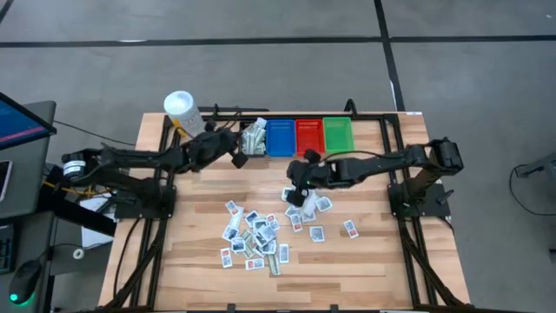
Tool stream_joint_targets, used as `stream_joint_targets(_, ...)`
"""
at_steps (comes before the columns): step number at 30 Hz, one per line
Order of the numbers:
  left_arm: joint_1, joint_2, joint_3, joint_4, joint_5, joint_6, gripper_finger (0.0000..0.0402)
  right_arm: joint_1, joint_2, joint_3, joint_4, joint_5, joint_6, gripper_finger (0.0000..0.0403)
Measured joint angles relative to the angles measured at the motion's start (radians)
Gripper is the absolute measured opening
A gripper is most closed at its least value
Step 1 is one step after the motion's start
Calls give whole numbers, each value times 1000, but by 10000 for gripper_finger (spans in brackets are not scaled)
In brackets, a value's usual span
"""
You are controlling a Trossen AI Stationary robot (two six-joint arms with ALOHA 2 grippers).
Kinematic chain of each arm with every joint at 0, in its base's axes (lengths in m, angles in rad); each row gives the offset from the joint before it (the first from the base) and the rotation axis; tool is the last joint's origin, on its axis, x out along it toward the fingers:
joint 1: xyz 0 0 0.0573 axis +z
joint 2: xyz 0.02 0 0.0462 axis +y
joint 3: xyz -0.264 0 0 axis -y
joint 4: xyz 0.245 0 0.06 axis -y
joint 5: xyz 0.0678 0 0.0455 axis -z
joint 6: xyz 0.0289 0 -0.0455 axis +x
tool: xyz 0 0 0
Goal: Pick & Place First Aid Supplies
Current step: Put the green bandage pack in the black bin
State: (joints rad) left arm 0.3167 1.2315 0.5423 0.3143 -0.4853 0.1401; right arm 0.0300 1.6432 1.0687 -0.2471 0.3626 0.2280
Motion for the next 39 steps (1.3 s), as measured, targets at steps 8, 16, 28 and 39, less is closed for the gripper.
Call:
stream_joint_targets(8, 94, 142, 8, 0, 45, -26, 6, -108, -8, 0, 81, -76, -149, 1)
stream_joint_targets(16, 117, 245, 82, 9, 124, -140, 6, -170, -8, 0, 125, -110, -263, 1)
stream_joint_targets(28, 132, 272, 98, 7, 99, -140, 68, -208, -8, 0, 169, -208, -265, 1)
stream_joint_targets(39, 102, 257, 98, 8, 394, -224, 87, -209, -8, 0, 165, -210, -282, 1)
